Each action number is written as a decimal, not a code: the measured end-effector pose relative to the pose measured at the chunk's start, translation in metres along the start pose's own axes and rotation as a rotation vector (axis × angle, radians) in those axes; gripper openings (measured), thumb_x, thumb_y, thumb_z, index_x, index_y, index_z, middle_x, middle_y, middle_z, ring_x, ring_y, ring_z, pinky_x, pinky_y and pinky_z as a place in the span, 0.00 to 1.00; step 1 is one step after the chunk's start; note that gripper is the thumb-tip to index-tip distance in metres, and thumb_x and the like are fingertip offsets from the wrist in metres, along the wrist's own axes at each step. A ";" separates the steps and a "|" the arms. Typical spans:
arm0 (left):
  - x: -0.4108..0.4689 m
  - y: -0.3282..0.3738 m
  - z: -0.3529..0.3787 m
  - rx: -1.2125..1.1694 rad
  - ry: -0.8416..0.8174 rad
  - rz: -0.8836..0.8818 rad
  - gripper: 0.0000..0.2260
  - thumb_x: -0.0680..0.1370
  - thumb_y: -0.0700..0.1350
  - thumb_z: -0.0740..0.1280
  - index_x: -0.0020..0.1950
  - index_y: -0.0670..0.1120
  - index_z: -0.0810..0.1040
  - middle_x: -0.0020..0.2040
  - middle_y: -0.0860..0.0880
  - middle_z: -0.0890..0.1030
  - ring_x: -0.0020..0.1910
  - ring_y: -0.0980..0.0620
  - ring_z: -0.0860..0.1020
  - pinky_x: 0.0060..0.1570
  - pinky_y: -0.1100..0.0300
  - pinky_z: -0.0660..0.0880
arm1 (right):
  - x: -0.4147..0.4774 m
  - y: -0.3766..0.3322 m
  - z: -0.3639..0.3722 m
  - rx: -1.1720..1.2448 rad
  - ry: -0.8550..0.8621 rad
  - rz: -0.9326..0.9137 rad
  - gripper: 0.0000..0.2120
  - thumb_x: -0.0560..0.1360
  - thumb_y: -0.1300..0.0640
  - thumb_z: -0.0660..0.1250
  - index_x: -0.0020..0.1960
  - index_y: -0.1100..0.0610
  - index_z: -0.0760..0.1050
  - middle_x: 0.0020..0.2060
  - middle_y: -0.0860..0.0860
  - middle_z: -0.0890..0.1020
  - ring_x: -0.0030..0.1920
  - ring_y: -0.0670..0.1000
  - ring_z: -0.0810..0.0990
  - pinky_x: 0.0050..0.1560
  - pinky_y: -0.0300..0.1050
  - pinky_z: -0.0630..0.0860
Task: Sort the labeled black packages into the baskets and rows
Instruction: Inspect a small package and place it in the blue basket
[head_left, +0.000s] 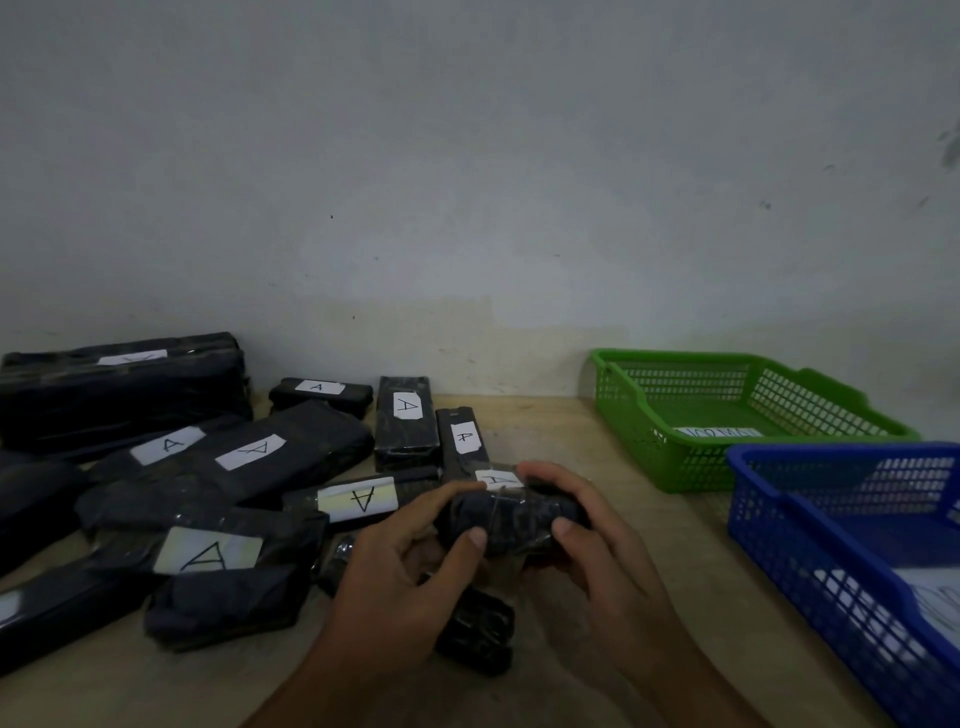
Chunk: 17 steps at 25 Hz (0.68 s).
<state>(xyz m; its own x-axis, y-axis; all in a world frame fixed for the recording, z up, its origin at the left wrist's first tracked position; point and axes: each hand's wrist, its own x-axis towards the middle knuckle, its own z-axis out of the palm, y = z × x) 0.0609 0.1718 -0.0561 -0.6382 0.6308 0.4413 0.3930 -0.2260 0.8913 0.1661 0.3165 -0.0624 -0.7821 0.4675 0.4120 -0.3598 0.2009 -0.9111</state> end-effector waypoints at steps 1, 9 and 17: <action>0.000 0.000 0.000 -0.015 0.005 -0.004 0.14 0.75 0.41 0.68 0.58 0.54 0.80 0.53 0.55 0.84 0.53 0.54 0.82 0.51 0.59 0.80 | 0.000 -0.001 0.000 -0.029 0.009 -0.021 0.18 0.75 0.59 0.60 0.61 0.51 0.78 0.59 0.49 0.82 0.61 0.50 0.80 0.59 0.46 0.76; 0.001 0.002 0.001 -0.038 0.047 -0.016 0.15 0.77 0.34 0.66 0.53 0.53 0.83 0.49 0.51 0.85 0.50 0.53 0.83 0.45 0.67 0.78 | -0.001 -0.003 0.003 -0.119 0.003 -0.068 0.16 0.75 0.61 0.62 0.59 0.52 0.81 0.54 0.49 0.85 0.55 0.49 0.83 0.51 0.42 0.80; 0.013 0.000 -0.011 -0.630 0.181 -0.151 0.15 0.66 0.38 0.65 0.51 0.37 0.81 0.47 0.35 0.82 0.39 0.35 0.82 0.30 0.54 0.79 | 0.014 -0.013 0.000 0.139 0.334 0.148 0.17 0.76 0.44 0.63 0.62 0.48 0.74 0.44 0.43 0.85 0.37 0.52 0.85 0.26 0.40 0.74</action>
<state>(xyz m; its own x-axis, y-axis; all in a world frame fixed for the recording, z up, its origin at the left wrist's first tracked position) 0.0455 0.1716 -0.0493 -0.7783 0.5676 0.2684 -0.1361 -0.5698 0.8104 0.1604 0.3204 -0.0447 -0.6307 0.7415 0.2287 -0.3387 0.0021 -0.9409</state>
